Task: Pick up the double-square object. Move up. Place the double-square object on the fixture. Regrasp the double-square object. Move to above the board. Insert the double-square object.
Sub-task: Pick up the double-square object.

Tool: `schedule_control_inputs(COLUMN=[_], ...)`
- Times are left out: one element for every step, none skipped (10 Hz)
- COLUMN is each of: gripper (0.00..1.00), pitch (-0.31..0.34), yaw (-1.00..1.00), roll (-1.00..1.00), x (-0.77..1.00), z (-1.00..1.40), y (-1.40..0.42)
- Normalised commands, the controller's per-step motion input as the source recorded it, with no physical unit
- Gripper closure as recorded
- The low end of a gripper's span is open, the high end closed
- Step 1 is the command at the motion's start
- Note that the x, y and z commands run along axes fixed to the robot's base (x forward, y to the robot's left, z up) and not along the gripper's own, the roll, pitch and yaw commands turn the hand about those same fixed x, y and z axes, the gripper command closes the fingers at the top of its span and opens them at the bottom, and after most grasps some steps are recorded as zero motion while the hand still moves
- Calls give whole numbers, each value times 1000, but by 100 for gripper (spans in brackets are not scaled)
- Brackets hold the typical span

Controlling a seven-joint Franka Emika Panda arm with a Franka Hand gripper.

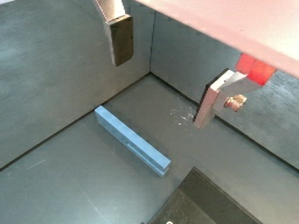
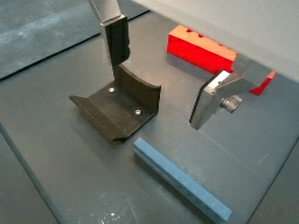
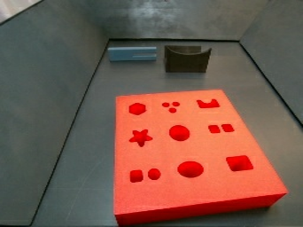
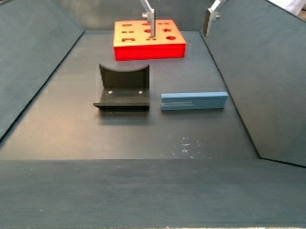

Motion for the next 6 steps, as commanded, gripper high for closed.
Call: schedule_control_inputs(gripper=[0, 0, 0, 0, 0, 0], pitch=[0, 0, 66, 49, 31, 0], yaw=[0, -200, -700, -906, -931, -831], roll=[0, 136, 0, 0, -3, -110], x=[0, 0, 149, 49, 43, 14], z=[0, 0, -174, -226, -223, -189], y=[23, -3, 249, 80, 43, 26])
